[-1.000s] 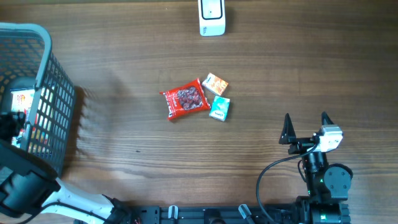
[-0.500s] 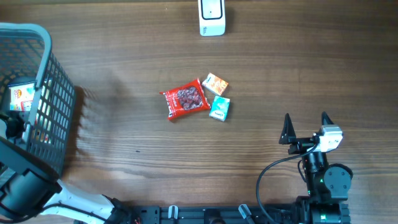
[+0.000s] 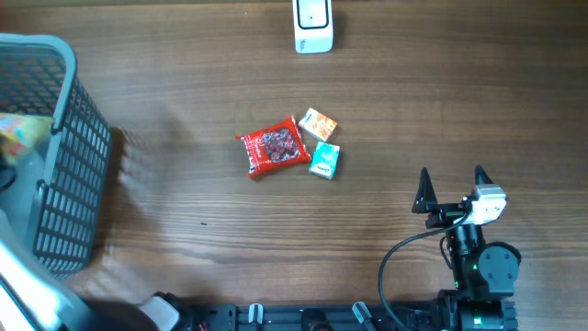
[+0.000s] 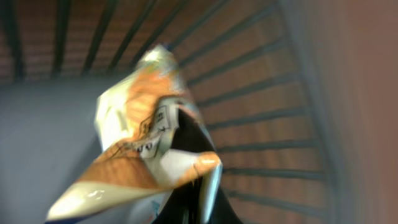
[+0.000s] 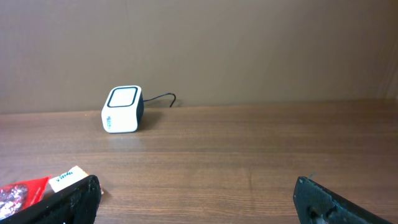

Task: Scan the item barcode
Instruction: 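Grasp the yellow wet-wipe pack in the basket with the left gripper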

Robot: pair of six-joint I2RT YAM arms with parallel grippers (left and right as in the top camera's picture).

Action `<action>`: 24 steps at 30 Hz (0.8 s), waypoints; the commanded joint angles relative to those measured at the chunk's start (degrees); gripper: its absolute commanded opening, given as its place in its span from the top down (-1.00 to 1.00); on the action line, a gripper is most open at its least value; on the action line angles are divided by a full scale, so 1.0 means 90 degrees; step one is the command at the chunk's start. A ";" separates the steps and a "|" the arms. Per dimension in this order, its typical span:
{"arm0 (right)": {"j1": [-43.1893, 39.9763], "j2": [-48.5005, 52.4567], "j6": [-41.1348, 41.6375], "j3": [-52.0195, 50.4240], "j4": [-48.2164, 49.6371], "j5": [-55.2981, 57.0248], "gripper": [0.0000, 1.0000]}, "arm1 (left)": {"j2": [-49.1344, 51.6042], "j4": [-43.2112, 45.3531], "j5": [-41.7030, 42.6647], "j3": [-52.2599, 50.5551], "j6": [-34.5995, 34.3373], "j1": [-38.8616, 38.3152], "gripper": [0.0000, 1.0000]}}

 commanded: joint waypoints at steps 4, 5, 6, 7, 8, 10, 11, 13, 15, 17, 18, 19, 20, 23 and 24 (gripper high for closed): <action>0.0015 -0.0029 -0.0017 -0.0007 0.0012 0.0041 -0.99 | -0.3429 0.1537 0.0355 0.0318 -0.1260 -0.0202 0.92; 0.0015 -0.0029 -0.0019 -0.0007 0.0012 0.0041 -1.00 | -0.3640 0.1564 0.0476 0.0318 -0.1462 -0.0355 0.92; 0.0015 -0.0029 -0.0015 -0.0007 0.0012 0.0041 -0.99 | -0.3781 0.1564 0.0699 0.0318 -0.1581 -0.0544 0.92; 0.0015 -0.0029 -0.0015 -0.0007 0.0012 0.0041 -0.99 | -0.3910 0.1537 0.1161 0.0316 -0.1632 -0.0843 0.92; 0.0015 -0.0029 -0.0015 -0.0007 0.0012 0.0041 -0.99 | -0.3937 0.1462 0.1637 0.0316 -0.1632 -0.1239 0.92; 0.0015 -0.0029 -0.0017 -0.0007 0.0012 0.0041 -0.99 | -0.3781 0.0525 0.1885 0.0296 -0.1620 -0.2387 0.92; 0.0015 -0.0029 -0.0017 -0.0007 0.0012 0.0041 -0.99 | -0.3580 0.0092 0.1843 0.0255 -0.1562 -0.2994 0.92; 0.0015 -0.0029 -0.0015 -0.0007 0.0012 0.0041 -1.00 | -0.3031 -0.0158 0.1768 0.0039 -0.1549 -0.4187 0.92; 0.0015 -0.0029 -0.0015 -0.0007 0.0012 0.0041 -0.99 | -0.2450 -0.0350 0.1355 -0.0078 -0.1428 -0.5102 0.92; 0.0015 -0.0029 -0.0017 -0.0007 0.0012 0.0041 -1.00 | -0.1520 -0.0437 0.0792 -0.0100 -0.0920 -0.6108 0.92; 0.0015 -0.0029 -0.0015 -0.0007 0.0012 0.0041 -0.99 | -0.1192 -0.0384 0.0673 -0.0097 -0.0855 -0.6387 0.92; 0.0015 -0.0029 -0.0015 -0.0007 0.0012 0.0041 -0.99 | -0.0923 -0.0335 0.0532 -0.0095 -0.0855 -0.6574 0.92; 0.0015 -0.0029 -0.0017 -0.0007 0.0012 0.0041 -1.00 | -0.0656 -0.0228 0.0362 -0.0095 -0.0721 -0.6717 0.92; 0.0015 -0.0029 -0.0015 -0.0007 0.0012 0.0041 -0.99 | -0.0590 -0.1018 -0.1022 0.0236 -0.0376 -0.6771 0.91; 0.0015 -0.0029 -0.0017 -0.0007 0.0012 0.0041 -0.99 | -0.0595 -0.1673 -0.1671 0.0554 -0.0316 -0.6771 0.82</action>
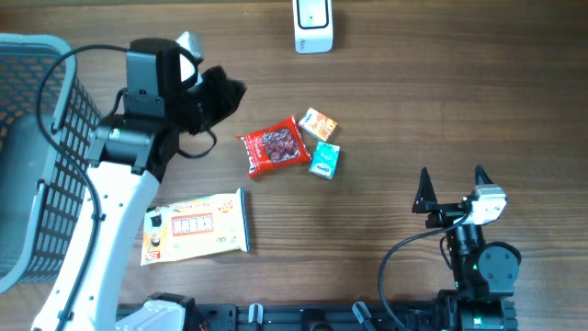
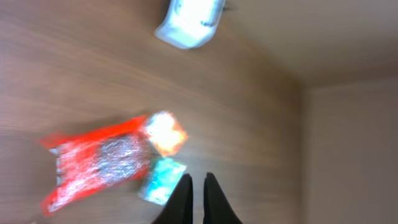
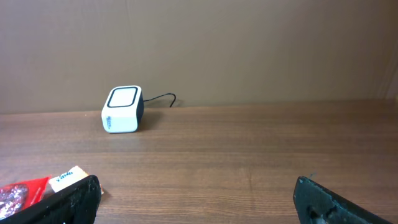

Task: Scan the item barcode
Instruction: 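Grasp the yellow wet-wipe pack in the basket with the left gripper, then place the wet-wipe pack on the table below the red bag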

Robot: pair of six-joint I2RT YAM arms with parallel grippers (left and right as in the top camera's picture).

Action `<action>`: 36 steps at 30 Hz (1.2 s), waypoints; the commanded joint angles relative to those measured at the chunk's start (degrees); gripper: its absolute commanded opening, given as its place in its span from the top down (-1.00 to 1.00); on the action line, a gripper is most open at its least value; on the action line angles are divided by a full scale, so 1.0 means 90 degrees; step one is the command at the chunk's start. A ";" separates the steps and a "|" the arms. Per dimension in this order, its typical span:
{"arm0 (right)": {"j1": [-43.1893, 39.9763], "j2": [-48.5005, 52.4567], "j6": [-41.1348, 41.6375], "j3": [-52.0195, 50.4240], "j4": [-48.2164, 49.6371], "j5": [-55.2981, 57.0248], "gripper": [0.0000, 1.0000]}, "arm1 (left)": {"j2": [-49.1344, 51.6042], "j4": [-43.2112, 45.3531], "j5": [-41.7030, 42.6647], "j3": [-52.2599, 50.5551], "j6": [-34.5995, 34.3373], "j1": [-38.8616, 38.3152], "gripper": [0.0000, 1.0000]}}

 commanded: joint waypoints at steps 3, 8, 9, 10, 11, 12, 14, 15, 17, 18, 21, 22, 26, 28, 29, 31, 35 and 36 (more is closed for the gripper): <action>0.0015 -0.0027 -0.0015 -0.0007 0.0010 0.0039 -0.99 | -0.0138 -0.2620 -0.2582 0.1103 0.0464 -0.0022 0.33; 0.0015 -0.0027 -0.0017 -0.0007 0.0010 0.0039 -1.00 | 0.0362 -0.4073 -0.2793 0.0185 -0.0221 -0.0066 0.11; 0.0015 -0.0027 -0.0017 -0.0007 0.0010 0.0039 -0.99 | 0.0508 -0.4024 -0.2790 -0.0223 -0.0364 -0.0066 -0.01; 0.0015 -0.0027 -0.0015 -0.0007 0.0010 0.0039 -0.99 | 0.0602 -0.3983 -0.2790 -0.0491 -0.0534 -0.0066 -0.01; 0.0015 -0.0027 -0.0015 -0.0007 0.0010 0.0039 -1.00 | 0.0695 -0.3876 -0.2788 -0.0821 -0.0673 -0.0100 -0.01; 0.0015 -0.0027 -0.0017 -0.0007 0.0010 0.0036 -0.99 | 0.0750 -0.3740 -0.2773 -0.1076 -0.0704 -0.0143 0.03; 0.0015 -0.0027 -0.0015 -0.0007 0.0010 0.0039 -0.99 | 0.0826 -0.3186 -0.2744 -0.1824 -0.0738 -0.0328 0.12; 0.0015 -0.0027 -0.0015 -0.0007 0.0010 0.0039 -0.99 | 0.0833 -0.2829 -0.2744 -0.2183 -0.0799 -0.0401 0.12; 0.0015 -0.0027 -0.0015 -0.0007 0.0010 0.0039 -1.00 | 0.0833 -0.2259 -0.2742 -0.2710 -0.1086 -0.0498 0.13; 0.0015 -0.0027 -0.0017 -0.0007 0.0010 0.0039 -0.99 | 0.0833 -0.1916 -0.2725 -0.2982 -0.1260 -0.0563 0.17; 0.0015 -0.0027 -0.0015 -0.0007 0.0010 0.0039 -0.99 | 0.0867 -0.0835 -0.2115 -0.3674 -0.1358 -0.0794 0.17; 0.0015 -0.0027 -0.0017 -0.0007 0.0010 0.0039 -0.99 | 0.0920 -0.0457 -0.1887 -0.3910 -0.1583 -0.0933 0.21; 0.0015 -0.0027 -0.0017 -0.0007 0.0010 0.0039 -0.99 | 0.1117 0.0185 -0.1593 -0.4039 -0.1681 -0.1166 0.39; 0.0015 -0.0027 -0.0015 -0.0007 0.0010 0.0039 -0.99 | 0.1117 0.0780 -0.1154 -0.4039 -0.1676 -0.1166 0.38; 0.0015 -0.0027 -0.0015 -0.0007 0.0010 0.0039 -0.99 | 0.1122 0.1205 -0.0716 -0.4039 -0.1676 -0.1178 0.42; 0.0015 -0.0027 -0.0015 -0.0007 0.0010 0.0039 -0.99 | 0.1287 0.2101 -0.0338 -0.4039 -0.1962 -0.1447 0.51; 0.0015 -0.0027 -0.0015 -0.0007 0.0010 0.0039 -0.99 | 0.2135 0.3332 -0.0357 -0.4039 -0.2854 -0.2390 0.46; 0.0015 -0.0027 -0.0017 -0.0007 0.0010 0.0039 -0.99 | 0.2397 0.4000 -0.0355 -0.4036 -0.2936 -0.2698 0.44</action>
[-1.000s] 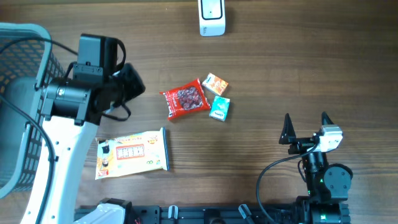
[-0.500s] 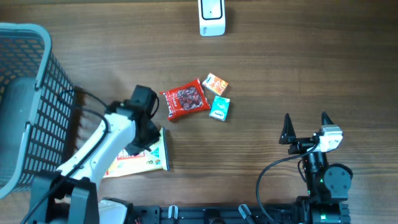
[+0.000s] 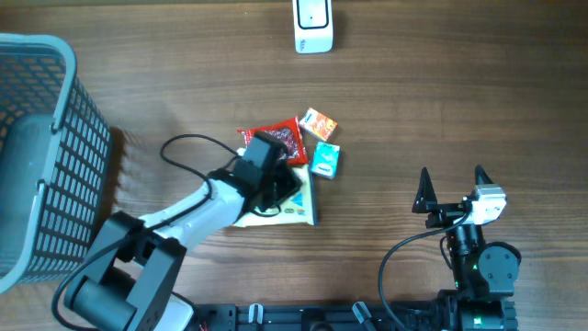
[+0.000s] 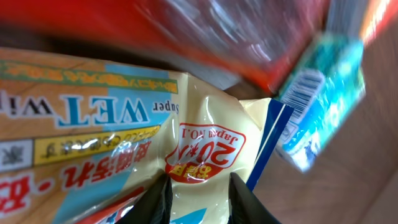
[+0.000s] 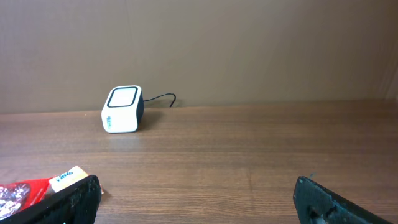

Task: Scan the item barcode
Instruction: 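Place the wet-wipe pack on the table below the red bag, then reach the right gripper to the wet-wipe pack and grasp it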

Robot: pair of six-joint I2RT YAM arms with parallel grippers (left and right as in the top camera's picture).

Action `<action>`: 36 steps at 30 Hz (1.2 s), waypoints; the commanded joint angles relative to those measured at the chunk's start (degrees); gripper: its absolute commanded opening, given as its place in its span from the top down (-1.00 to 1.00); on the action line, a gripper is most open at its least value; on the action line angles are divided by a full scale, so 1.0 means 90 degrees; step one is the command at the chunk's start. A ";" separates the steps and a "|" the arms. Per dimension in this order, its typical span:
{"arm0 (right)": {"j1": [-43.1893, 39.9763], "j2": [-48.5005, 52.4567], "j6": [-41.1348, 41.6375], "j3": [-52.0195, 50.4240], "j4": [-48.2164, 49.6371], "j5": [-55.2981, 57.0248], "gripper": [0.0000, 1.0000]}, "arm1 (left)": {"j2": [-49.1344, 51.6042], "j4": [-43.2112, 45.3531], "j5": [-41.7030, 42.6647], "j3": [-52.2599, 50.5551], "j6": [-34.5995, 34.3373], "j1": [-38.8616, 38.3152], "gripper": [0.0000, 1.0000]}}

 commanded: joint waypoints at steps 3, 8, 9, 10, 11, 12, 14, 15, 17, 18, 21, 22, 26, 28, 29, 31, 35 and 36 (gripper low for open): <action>0.0015 -0.0029 -0.0017 -0.0007 0.0012 0.0039 -0.99 | 0.0610 0.0867 0.0046 0.0053 -0.0294 -0.0495 0.42; 0.0015 -0.0029 -0.0015 -0.0007 0.0012 0.0039 -0.99 | 0.0500 -0.2735 -0.0566 0.2834 0.1637 0.0143 0.28; 0.0015 -0.0029 -0.0019 -0.0007 0.0012 0.0039 -1.00 | 0.0420 -0.3415 -0.0738 0.3351 0.1855 0.0270 0.28; 0.0015 -0.0029 -0.0019 -0.0007 0.0012 0.0039 -0.99 | 0.0328 -0.3995 -0.0852 0.3815 0.2106 0.0391 0.26; 0.0015 -0.0029 -0.0019 -0.0007 0.0012 0.0039 -0.99 | 0.0226 -0.4544 -0.0947 0.4248 0.2317 0.0522 0.17; 0.0015 -0.0029 -0.0019 -0.0007 0.0012 0.0039 -0.99 | 0.0090 -0.5224 -0.1241 0.4738 0.2480 0.0716 -0.04; 0.0015 -0.0029 -0.0019 -0.0007 0.0012 0.0039 -1.00 | -0.0202 -0.6120 -0.2064 0.5093 0.2482 0.1100 -1.00; 0.0015 -0.0029 -0.0019 -0.0007 0.0012 0.0039 -0.99 | -0.0357 -0.6479 -0.2518 0.5093 0.2477 0.1355 -1.00; 0.0015 -0.0029 -0.0017 -0.0007 0.0012 0.0039 -0.99 | -0.0423 -0.6878 -0.2577 0.5093 0.2480 0.1753 -1.00; 0.0015 -0.0029 -0.0017 -0.0007 0.0012 0.0039 -0.99 | -0.0406 -0.6946 -0.2584 0.5090 0.2484 0.1887 -1.00; 0.0015 -0.0029 -0.0017 -0.0007 0.0012 0.0039 -0.99 | -0.0384 -0.7016 -0.2749 0.5076 0.2484 0.2089 -1.00; 0.0015 -0.0029 -0.0017 -0.0007 0.0012 0.0039 -1.00 | -0.0384 -0.7019 -0.3130 0.5076 0.2484 0.2089 -1.00; 0.0015 -0.0029 -0.0061 -0.0007 0.0012 0.0061 -0.99 | -0.0384 -0.7040 -0.3725 0.4920 0.2477 0.2086 -1.00; 0.0015 -0.0029 -0.0044 -0.0007 0.0019 0.0051 -0.99 | -0.0384 -0.7038 -0.3830 0.4607 0.2348 0.2110 -1.00; 0.0015 -0.0029 0.0240 -0.0007 0.0274 -0.0228 -0.99 | -0.0384 -0.7011 -0.3815 0.4486 0.2040 0.2178 -1.00; 0.0015 -0.0029 0.2696 -0.0007 0.1090 -0.2438 -1.00 | -0.0350 -0.6948 -0.3500 0.4427 0.1860 0.2450 -1.00; 0.0015 -0.0019 0.5797 -0.0007 0.1406 -0.2895 -0.99 | -0.0180 -0.6482 -0.2902 0.4427 0.1938 0.2856 -1.00; 0.0015 -0.0017 0.5593 -0.0007 0.2140 -0.3218 -1.00 | -0.0119 -0.6377 -0.2900 0.4427 0.1938 0.2890 -1.00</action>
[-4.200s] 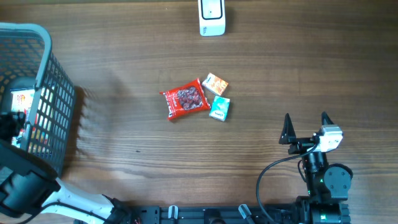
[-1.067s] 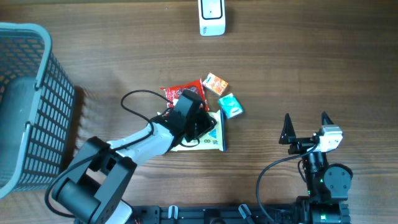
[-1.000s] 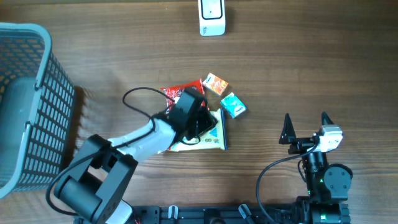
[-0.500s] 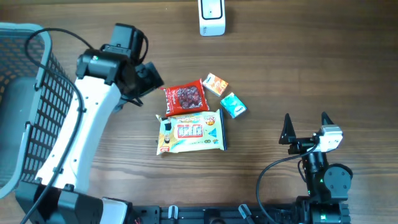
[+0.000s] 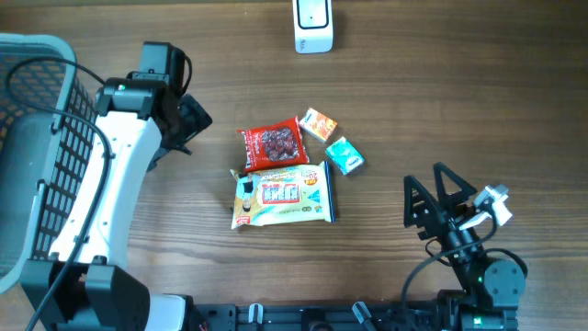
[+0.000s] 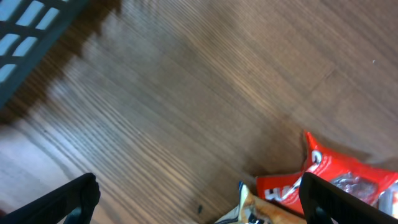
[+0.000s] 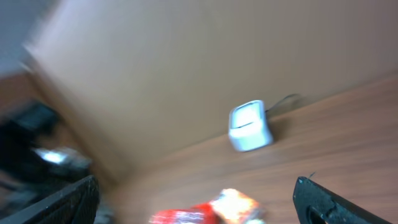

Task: Scan the item barcode
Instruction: 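Reach the right gripper to the wet-wipe pack and grasp it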

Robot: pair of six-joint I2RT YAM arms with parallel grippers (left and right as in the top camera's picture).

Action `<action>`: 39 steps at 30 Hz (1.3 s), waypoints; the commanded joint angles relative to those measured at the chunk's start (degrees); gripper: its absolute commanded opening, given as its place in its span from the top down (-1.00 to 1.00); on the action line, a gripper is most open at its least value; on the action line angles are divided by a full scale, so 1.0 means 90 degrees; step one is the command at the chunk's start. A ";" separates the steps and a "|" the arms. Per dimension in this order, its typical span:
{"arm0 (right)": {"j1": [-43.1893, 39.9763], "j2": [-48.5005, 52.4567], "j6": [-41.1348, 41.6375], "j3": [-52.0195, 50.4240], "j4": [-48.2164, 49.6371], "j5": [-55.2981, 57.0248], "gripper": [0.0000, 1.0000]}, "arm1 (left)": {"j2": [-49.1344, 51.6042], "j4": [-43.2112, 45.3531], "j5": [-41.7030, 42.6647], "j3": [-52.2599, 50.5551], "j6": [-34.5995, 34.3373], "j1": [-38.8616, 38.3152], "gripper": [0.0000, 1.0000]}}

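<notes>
The white scanner (image 5: 312, 26) stands at the table's far edge and shows blurred in the right wrist view (image 7: 250, 126). A red snack packet (image 5: 273, 144), a small orange box (image 5: 319, 123) and a teal box (image 5: 345, 155) lie mid-table. A yellow wet-wipes pack (image 5: 283, 194) lies flat just in front of the red packet (image 6: 336, 180). My left gripper (image 5: 188, 124) hovers left of the packet, open and empty (image 6: 199, 185). My right gripper (image 5: 424, 181) is at the front right, open and empty (image 7: 196, 190), tilted toward the items.
A grey wire basket (image 5: 50, 147) takes up the left side, its corner in the left wrist view (image 6: 25, 25). The left arm (image 5: 110, 211) stretches from the front edge along the basket. The scanner's cable runs off behind it.
My left gripper was down at the wipes pack beside the red packet; now it is open, up and off to the left. The pack lies flat. The teal box has shifted right. The right gripper has tilted.
My left gripper was in the basket, shut on the wipes pack. Then the pack lay at the table's front left and the gripper was shut near the red packet. Later the jaws were at the pack beside the packet. Now the pack rests there, released.
</notes>
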 commanded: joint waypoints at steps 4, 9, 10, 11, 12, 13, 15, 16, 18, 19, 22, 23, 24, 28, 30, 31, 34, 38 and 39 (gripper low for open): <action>0.0015 0.0512 0.0175 0.1132 0.0461 -0.1205 -0.99 | 0.0432 0.0362 0.0561 -0.0036 -0.0107 0.0063 -1.00; 0.0017 0.3891 -0.2970 0.4937 -0.3407 -0.3381 -0.99 | 0.0442 0.0403 0.0561 -0.0036 -0.0109 0.0066 -1.00; 0.0049 0.4541 -0.3650 0.5741 -0.4607 -0.3619 -0.99 | 0.0442 0.0403 0.0563 -0.0036 -0.0109 0.0066 -1.00; 0.0155 0.5059 -0.4228 0.6375 -0.5622 -0.3434 -0.99 | 0.0452 0.0398 0.0590 -0.0036 -0.0107 0.0066 -1.00; 0.0420 0.5693 -0.4658 0.7067 -0.6679 -0.2769 -0.99 | 0.0454 0.0401 0.0704 -0.0036 -0.0104 0.0070 -1.00; 0.0867 0.6246 -0.4670 0.7436 -0.7227 -0.2205 -0.99 | 0.0500 0.0376 0.0828 -0.0036 -0.0104 0.0078 -1.00; 0.1802 0.6955 -0.4767 0.7456 -0.7261 -0.2414 -0.99 | 0.0636 0.0408 0.0976 -0.0039 -0.0107 0.0078 -1.00; 0.2414 0.7368 -0.4719 0.7453 -0.7099 -0.2399 -0.99 | 0.0733 0.0466 0.1185 -0.0044 -0.0107 0.0078 -1.00; 0.3716 0.8344 -0.4075 0.7453 -0.6113 -0.2402 -0.99 | 0.0945 0.0614 0.1299 -0.0041 -0.0107 0.0100 -1.00; 0.3995 0.8677 -0.3504 0.7453 -0.5753 -0.2402 -0.99 | 0.1027 0.0622 0.1299 -0.0044 -0.0109 0.0148 -1.00; 0.4801 0.9986 -0.2273 0.7453 -0.5073 -0.1698 -0.99 | 0.1185 0.0610 0.1299 -0.0044 -0.0102 0.0177 -0.99; 0.4974 1.0159 -0.2174 0.7453 -0.5102 -0.1086 -0.99 | 0.1214 0.0585 0.1307 -0.0046 0.0010 0.0177 -0.98; 0.5124 1.0278 -0.2025 0.7453 -0.5146 -0.0556 -1.00 | 0.1241 0.0571 0.1326 -0.0049 0.0170 0.0177 -0.98; 0.5663 1.0428 -0.1579 0.7453 -0.5146 0.1175 -0.99 | 0.1268 0.0663 0.1316 -0.0138 0.0226 0.0180 -0.99; 0.6067 1.0428 -0.1671 0.7453 -0.5098 0.2907 -1.00 | 0.1270 0.0930 0.1309 -0.0138 0.0192 0.0199 -1.00; 0.6319 1.0428 -0.1974 0.7453 -0.4991 0.3368 -0.99 | 0.1270 0.0974 0.1294 -0.0138 0.0080 0.0277 -1.00; 0.6851 1.0484 -0.2057 0.7453 -0.4420 0.3509 -0.99 | 0.1277 0.1052 0.1297 -0.0138 0.0010 0.0588 -1.00; 0.7121 1.1038 -0.1940 0.7453 -0.3621 0.3560 -0.99 | 0.1287 0.1054 0.1294 -0.0138 0.0012 0.0748 -1.00; 0.7121 1.1188 -0.2038 0.7453 -0.3609 0.3560 -1.00 | 0.1287 0.1054 0.1292 -0.0138 0.0012 0.0748 -1.00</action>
